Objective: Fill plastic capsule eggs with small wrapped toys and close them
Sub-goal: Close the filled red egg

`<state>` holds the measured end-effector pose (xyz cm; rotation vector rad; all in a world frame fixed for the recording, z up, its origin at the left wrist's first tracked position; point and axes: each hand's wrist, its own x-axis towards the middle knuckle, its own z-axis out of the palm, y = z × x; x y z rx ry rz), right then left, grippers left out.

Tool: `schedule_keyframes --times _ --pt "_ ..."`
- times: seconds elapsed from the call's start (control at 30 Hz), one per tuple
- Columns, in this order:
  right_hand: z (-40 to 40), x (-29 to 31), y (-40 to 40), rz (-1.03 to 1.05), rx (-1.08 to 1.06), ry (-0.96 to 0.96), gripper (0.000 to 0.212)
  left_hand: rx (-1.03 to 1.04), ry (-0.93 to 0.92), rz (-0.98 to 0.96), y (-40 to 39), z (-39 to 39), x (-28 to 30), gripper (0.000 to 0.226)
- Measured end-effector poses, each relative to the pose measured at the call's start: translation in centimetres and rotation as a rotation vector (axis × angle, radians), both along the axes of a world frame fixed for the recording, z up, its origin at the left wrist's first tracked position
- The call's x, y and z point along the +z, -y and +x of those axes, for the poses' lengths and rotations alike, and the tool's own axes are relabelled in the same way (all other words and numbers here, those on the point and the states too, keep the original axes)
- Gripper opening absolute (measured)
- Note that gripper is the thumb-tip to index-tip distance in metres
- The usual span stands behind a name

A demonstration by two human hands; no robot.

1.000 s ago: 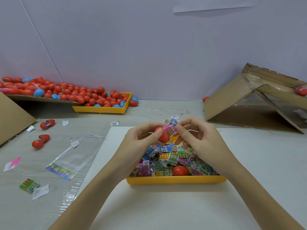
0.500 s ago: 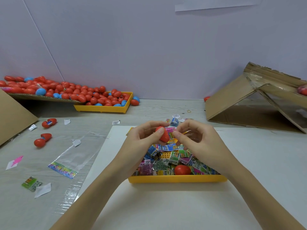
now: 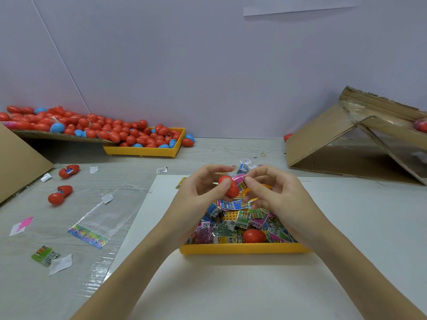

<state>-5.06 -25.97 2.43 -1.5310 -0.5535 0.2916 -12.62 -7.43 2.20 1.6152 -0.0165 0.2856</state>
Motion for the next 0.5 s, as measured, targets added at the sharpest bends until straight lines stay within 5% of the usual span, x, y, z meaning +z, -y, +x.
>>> schedule_keyframes --times 0.5 --pt "-0.13 0.07 0.17 -0.08 -0.012 0.071 0.008 -0.034 0.008 0.0 0.11 -0.04 0.12 0.026"
